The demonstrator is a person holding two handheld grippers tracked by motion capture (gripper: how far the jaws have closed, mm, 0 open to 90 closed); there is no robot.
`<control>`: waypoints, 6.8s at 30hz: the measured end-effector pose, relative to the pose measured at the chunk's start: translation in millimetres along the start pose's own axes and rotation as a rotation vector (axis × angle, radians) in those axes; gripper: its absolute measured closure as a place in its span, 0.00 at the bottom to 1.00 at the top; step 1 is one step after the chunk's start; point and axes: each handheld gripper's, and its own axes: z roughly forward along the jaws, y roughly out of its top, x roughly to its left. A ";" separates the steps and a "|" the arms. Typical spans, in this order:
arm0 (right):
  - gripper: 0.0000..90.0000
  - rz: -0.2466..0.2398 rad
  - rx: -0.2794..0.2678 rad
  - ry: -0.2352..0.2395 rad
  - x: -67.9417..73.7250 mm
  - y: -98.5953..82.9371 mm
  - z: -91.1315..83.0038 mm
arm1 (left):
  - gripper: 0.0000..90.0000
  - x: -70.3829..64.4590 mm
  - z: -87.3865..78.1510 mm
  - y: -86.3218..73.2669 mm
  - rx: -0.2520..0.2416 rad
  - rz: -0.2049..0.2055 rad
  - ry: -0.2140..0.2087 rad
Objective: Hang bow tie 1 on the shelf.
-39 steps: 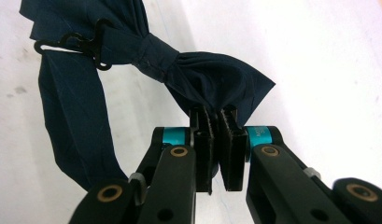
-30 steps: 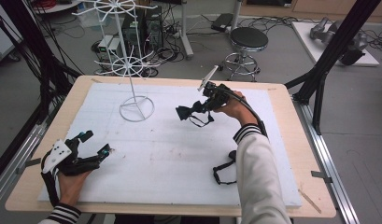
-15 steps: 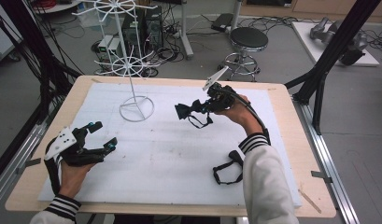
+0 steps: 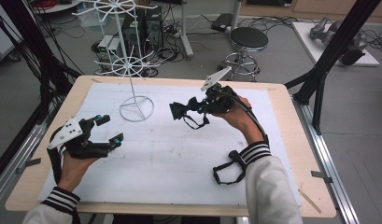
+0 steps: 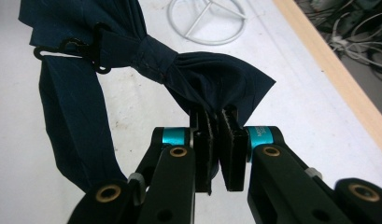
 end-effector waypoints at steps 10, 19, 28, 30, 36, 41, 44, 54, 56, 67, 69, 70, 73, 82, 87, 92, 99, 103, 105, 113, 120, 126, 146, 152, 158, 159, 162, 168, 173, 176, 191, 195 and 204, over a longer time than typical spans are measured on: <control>0.95 -0.006 -0.005 -0.034 21.1 3.2 -3.4 | 0.17 -3.8 13.6 16.5 0.041 0.011 -0.045; 0.95 -0.002 0.009 -0.069 34.5 5.6 1.6 | 0.17 -11.5 29.7 32.0 0.067 0.031 -0.088; 0.94 -0.004 -0.003 -0.089 43.9 12.1 2.5 | 0.17 -13.4 42.6 43.0 0.088 0.035 -0.133; 0.94 -0.007 -0.009 -0.097 44.9 12.9 2.4 | 0.17 -12.2 44.9 44.8 0.083 0.025 -0.149; 0.94 0.007 -0.036 -0.096 46.3 12.8 2.8 | 0.17 -10.8 55.5 48.7 0.105 0.019 -0.201; 0.94 0.005 -0.040 -0.093 46.0 13.2 5.2 | 0.17 -12.1 66.8 53.0 0.110 0.000 -0.248; 0.94 0.006 -0.041 -0.091 46.9 14.5 7.3 | 0.18 -15.0 73.7 55.0 0.119 0.012 -0.281; 0.94 -0.013 -0.045 -0.076 48.9 17.3 11.7 | 0.20 -22.9 90.0 54.9 0.146 -0.002 -0.330; 0.94 -0.016 -0.042 -0.079 49.3 17.7 12.6 | 0.19 -24.4 92.8 54.7 0.145 -0.007 -0.350; 0.94 -0.031 -0.046 -0.071 51.0 19.2 14.5 | 0.24 -29.2 105.8 54.7 0.174 -0.022 -0.369; 0.94 -0.038 -0.049 -0.069 51.8 19.8 14.3 | 0.25 -28.9 107.6 54.1 0.180 -0.027 -0.368; 0.94 -0.038 -0.052 -0.069 52.3 20.0 14.2 | 0.27 -28.4 108.2 53.7 0.185 -0.033 -0.367; 0.94 -0.046 -0.058 -0.065 53.1 20.9 14.2 | 0.34 -26.5 109.3 52.8 0.185 -0.051 -0.375; 0.94 -0.060 -0.056 -0.069 54.9 21.7 15.2 | 0.53 -23.4 108.3 52.8 0.196 -0.094 -0.384; 0.94 -0.066 -0.054 -0.075 55.9 21.9 14.8 | 0.64 -22.4 106.5 53.7 0.205 -0.111 -0.374; 0.94 -0.071 -0.055 -0.075 55.9 21.7 14.4 | 0.77 -21.6 104.6 54.3 0.209 -0.140 -0.365; 0.94 -0.076 -0.057 -0.070 56.3 21.3 13.2 | 0.89 -23.1 102.6 55.4 0.209 -0.127 -0.343; 0.94 -0.076 -0.061 -0.068 56.2 20.6 13.6 | 0.91 -24.1 102.4 55.7 0.207 -0.129 -0.336; 0.94 -0.076 -0.064 -0.065 56.3 19.5 14.0 | 0.91 -24.4 102.3 55.9 0.209 -0.127 -0.334; 0.62 -0.085 -0.085 -0.104 58.0 16.8 16.3 | 0.92 -23.1 100.6 56.2 0.201 -0.120 -0.307; 0.11 -0.086 -0.066 -0.141 62.5 14.5 22.4 | 0.92 -21.8 99.4 56.4 0.194 -0.117 -0.291; 0.11 -0.075 -0.097 -0.100 61.9 11.8 18.5 | 0.92 -20.1 97.7 56.4 0.189 -0.118 -0.281; 0.11 0.030 -0.209 -0.165 57.6 -33.7 -28.5 | 0.92 -8.6 74.5 59.4 0.151 -0.105 -0.216; 0.11 0.077 -0.260 -0.194 59.7 -54.9 -40.7 | 0.92 -6.2 69.5 60.8 0.144 -0.093 -0.190; 0.11 0.113 -0.289 -0.226 65.2 -78.8 -49.8 | 0.92 -3.9 66.2 63.7 0.134 -0.083 -0.172; 0.11 0.113 -0.296 -0.228 65.4 -81.5 -51.0 | 0.92 -3.7 65.8 64.3 0.133 -0.081 -0.167; 0.11 0.129 -0.311 -0.237 66.9 -91.9 -56.0 | 0.92 -3.0 63.7 66.7 0.130 -0.074 -0.156; 0.11 0.155 -0.344 -0.241 70.5 -109.4 -60.2 | 0.92 -0.4 59.1 72.5 0.123 -0.054 -0.128; 0.11 0.180 -0.378 -0.253 74.4 -122.5 -62.0 | 0.92 2.4 58.1 77.1 0.116 -0.045 -0.104; 0.11 0.193 -0.396 -0.264 75.3 -128.6 -64.4 | 0.92 4.8 57.8 79.8 0.113 -0.039 -0.084; 0.11 0.239 -0.477 -0.279 75.4 -148.6 -72.2 | 0.91 13.5 63.6 87.5 0.105 -0.025 -0.026; 0.11 0.253 -0.501 -0.284 76.6 -153.5 -73.6 | 0.91 15.1 66.8 88.7 0.112 -0.016 -0.012; 0.11 0.283 -0.567 -0.281 77.1 -162.8 -76.0 | 0.91 22.1 72.5 93.1 0.108 -0.010 0.040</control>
